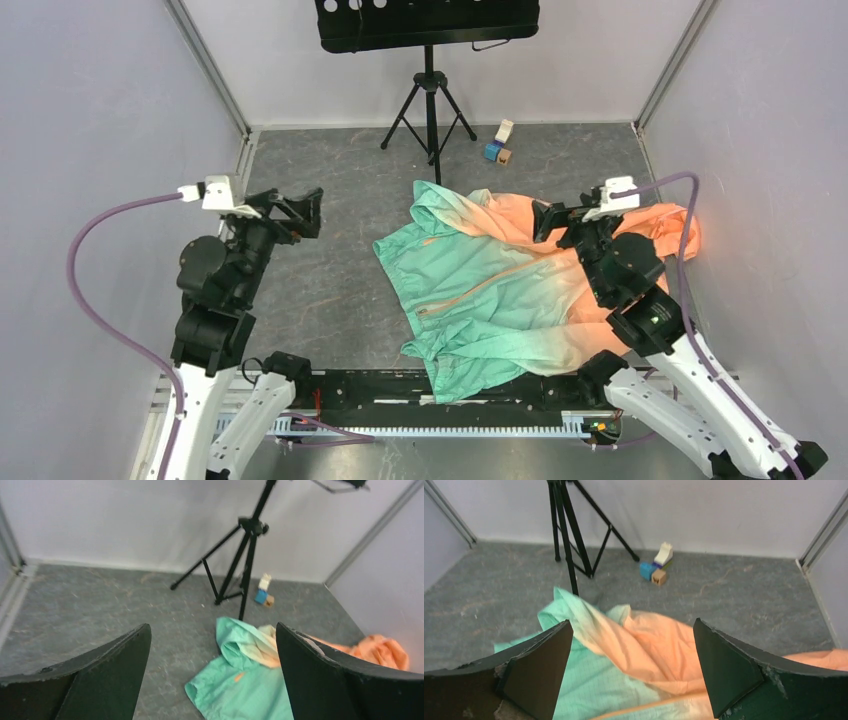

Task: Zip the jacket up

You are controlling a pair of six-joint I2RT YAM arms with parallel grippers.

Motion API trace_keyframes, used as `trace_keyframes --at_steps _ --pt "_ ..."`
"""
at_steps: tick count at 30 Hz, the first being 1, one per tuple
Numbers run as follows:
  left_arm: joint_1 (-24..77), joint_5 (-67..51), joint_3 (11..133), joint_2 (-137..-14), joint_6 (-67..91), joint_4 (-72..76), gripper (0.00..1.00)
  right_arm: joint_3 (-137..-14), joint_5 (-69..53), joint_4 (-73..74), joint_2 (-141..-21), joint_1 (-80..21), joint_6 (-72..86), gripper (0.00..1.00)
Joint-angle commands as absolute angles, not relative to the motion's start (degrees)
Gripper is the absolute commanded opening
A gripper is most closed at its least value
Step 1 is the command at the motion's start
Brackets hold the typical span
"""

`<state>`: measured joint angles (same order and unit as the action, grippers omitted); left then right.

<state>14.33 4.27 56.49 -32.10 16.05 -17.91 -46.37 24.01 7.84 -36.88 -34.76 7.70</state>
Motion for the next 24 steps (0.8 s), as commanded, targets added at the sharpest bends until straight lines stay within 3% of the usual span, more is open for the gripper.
trace_keyframes --at_steps 1,11,18,24 --pt "14.0 -4.8 54.1 -34.8 19.7 -18.3 1.0 -42.2 22.0 9.0 -37.7 -35.0 9.7 0.97" --pt "14.1 -15.0 50.6 -46.5 23.8 -26.0 1.0 -30.4 5.5 5.4 -45.6 -35.0 13.3 0.97" --pt "14.2 -33.9 41.5 -57.5 32.5 -18.0 1.0 -25.1 -26.3 -5.7 -56.8 -37.0 15.0 0.97" --pt "18.8 -32.5 36.0 -60.1 36.4 -13.8 0.99 -24.4 -20.9 -7.6 -59.3 -46.2 14.2 0.97"
